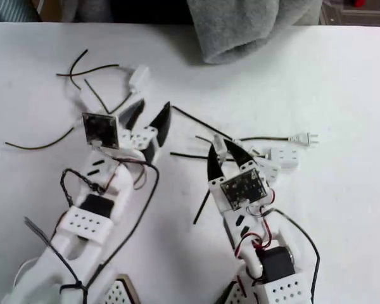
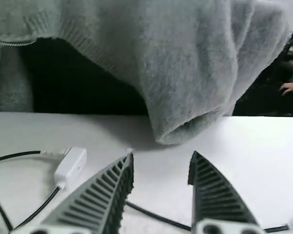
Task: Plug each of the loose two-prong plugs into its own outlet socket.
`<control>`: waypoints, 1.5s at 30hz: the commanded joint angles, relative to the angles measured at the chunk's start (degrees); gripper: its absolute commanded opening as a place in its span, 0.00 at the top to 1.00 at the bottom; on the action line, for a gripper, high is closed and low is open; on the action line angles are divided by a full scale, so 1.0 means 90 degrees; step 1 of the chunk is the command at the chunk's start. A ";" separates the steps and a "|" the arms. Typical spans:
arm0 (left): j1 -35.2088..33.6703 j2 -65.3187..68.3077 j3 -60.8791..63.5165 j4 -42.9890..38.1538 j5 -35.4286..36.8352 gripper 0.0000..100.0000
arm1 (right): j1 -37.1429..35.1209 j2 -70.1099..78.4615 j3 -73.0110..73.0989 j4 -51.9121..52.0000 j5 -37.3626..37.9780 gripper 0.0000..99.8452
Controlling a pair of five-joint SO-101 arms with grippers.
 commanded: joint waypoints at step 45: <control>0.1402 0.0015 -0.0332 0.0332 -0.1358 0.83 | -0.0444 -0.0103 -0.1700 0.1753 -0.0420 0.98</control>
